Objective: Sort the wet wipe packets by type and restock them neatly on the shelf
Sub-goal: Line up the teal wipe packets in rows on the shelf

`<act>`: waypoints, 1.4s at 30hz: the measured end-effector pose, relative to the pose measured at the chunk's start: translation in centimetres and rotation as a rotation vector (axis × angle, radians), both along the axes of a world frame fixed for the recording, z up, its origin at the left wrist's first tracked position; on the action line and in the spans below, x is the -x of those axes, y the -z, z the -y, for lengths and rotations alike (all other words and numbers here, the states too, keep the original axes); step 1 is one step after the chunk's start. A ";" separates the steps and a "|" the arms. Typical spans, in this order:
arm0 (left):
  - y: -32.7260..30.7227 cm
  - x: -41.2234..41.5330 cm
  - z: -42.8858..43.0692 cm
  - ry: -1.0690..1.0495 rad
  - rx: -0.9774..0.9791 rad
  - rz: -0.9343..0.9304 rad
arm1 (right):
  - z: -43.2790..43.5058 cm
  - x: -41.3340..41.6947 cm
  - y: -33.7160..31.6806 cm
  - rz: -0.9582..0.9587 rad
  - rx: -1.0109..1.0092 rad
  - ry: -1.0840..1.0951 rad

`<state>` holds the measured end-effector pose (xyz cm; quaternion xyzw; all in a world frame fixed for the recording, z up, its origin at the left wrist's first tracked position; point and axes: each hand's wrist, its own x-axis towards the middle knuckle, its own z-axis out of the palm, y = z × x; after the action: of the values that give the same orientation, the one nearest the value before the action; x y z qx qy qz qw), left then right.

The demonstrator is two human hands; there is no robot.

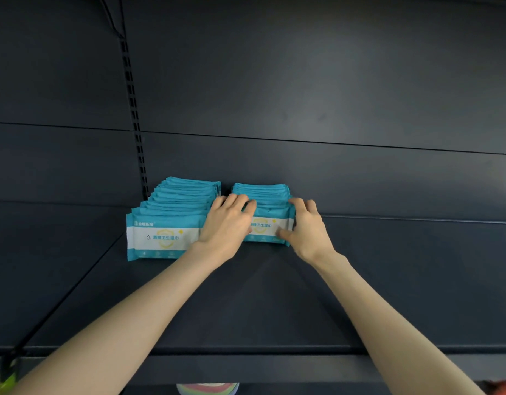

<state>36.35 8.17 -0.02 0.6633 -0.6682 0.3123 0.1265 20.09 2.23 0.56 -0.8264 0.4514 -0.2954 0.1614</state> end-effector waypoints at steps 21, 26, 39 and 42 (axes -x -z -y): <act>0.0 0.0 1.7 -0.147 -0.214 0.124 | 1.4 -0.8 -0.1 -0.321 0.236 -0.006; 0.2 0.3 1.7 -0.140 -0.208 0.115 | 1.8 -0.7 0.0 -0.410 0.232 -0.011; -3.0 1.8 -1.0 -0.061 -0.179 -0.081 | -0.8 0.9 -2.4 -0.201 0.117 0.019; -5.0 3.8 -4.2 0.009 -0.053 -0.201 | -3.1 3.2 -3.6 -0.057 0.227 0.024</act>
<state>32.58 12.37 4.94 0.6912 -0.6632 0.2260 0.1768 16.94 5.38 4.16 -0.8419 0.4294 -0.3229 0.0502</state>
